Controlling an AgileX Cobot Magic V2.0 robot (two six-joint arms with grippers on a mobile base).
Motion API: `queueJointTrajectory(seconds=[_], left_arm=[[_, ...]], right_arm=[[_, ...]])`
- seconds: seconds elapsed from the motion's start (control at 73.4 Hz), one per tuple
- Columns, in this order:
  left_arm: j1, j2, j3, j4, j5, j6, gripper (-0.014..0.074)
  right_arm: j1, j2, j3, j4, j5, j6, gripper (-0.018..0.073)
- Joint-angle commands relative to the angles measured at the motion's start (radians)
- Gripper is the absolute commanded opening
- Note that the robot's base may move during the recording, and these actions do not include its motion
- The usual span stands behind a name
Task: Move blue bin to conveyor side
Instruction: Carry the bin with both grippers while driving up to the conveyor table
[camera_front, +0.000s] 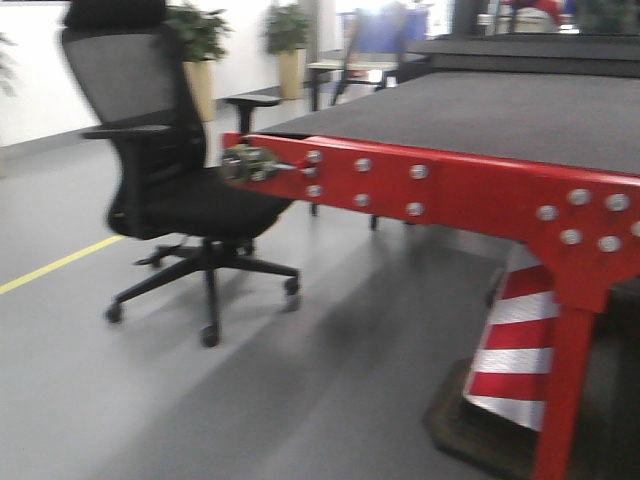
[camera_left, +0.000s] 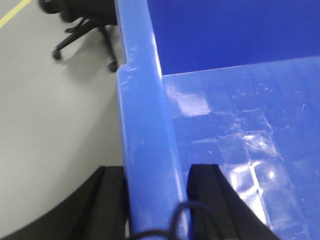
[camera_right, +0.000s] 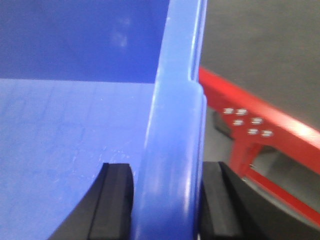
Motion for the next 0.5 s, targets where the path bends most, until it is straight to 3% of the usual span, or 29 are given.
queueJointTrajectory(seconds=[0.0, 0.491], left_arm=[[-0.001, -0.015, -0.018, 0.006, -0.084, 0.016, -0.0016], [-0.001, -0.013, -0.018, 0.006, -0.084, 0.016, -0.0016]], right_arm=[[0.000, -0.018, -0.022, -0.032, -0.096, -0.027, -0.0079], [0.000, -0.018, -0.022, -0.032, -0.096, -0.027, -0.0079]])
